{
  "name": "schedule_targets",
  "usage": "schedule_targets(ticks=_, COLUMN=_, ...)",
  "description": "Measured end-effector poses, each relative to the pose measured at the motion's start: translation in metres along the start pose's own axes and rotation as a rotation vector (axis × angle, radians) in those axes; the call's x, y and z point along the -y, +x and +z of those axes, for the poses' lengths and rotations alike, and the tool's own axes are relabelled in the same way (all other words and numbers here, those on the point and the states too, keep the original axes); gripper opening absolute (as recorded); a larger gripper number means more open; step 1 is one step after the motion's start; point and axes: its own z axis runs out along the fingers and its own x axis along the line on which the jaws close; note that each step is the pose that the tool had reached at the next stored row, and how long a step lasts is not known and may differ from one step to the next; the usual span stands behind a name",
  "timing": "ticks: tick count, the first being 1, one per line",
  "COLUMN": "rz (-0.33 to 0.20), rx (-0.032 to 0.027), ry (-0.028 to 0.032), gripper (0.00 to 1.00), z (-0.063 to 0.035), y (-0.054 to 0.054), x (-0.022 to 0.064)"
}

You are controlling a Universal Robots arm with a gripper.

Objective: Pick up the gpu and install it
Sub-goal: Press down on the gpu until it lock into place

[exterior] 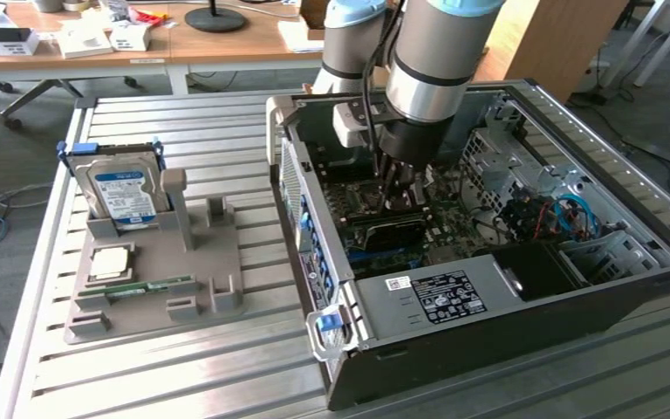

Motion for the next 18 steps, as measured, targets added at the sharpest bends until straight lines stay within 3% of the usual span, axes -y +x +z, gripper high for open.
schedule_targets(ticks=9, rz=0.0, rx=0.0, ry=0.0001, gripper=0.11, z=0.0022, y=0.0, x=-0.0037)
schedule_targets(ticks=18, rz=0.001, rx=0.0, ry=0.0001, gripper=0.11, z=0.0118, y=0.001, x=-0.005)
